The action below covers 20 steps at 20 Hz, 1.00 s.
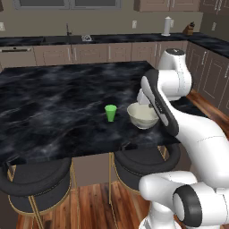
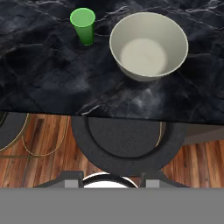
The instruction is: Place the cup inside the bowl on the dining table and move the bowl to any counter.
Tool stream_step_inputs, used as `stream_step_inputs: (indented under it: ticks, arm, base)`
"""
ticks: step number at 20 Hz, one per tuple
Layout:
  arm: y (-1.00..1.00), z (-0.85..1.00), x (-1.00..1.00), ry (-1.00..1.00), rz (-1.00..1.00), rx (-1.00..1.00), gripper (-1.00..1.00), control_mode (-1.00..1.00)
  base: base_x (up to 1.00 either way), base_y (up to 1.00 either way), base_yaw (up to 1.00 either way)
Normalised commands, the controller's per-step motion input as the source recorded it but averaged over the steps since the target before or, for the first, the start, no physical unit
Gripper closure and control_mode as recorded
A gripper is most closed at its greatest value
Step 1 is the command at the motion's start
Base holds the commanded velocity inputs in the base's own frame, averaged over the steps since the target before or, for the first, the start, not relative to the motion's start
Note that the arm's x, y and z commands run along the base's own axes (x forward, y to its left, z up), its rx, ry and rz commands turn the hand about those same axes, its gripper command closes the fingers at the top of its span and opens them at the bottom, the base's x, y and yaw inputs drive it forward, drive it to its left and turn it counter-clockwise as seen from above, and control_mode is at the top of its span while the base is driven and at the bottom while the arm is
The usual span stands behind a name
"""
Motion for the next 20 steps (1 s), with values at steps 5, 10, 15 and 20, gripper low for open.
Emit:
stream_step_inputs:
  ticks: [5,10,15,20]
  arm:
    - [0.0,0.0,0.15,0.0,-0.01,0.0,-1.0,-1.0]
    - [0.06,0.0,0.1,0.0,-0.03,0.0,-1.0,-1.0]
    - [0.15,0.0,0.24,0.0,-0.04,0.0,-1.0,-1.0]
    - [0.19,0.0,0.21,0.0,-0.06,0.0,-1.0,-1.0]
  base:
    - [0.0,0.0,0.0]
    - [0.0,0.0,0.0]
    - [0.0,0.0,0.0]
    - [0.0,0.0,0.0]
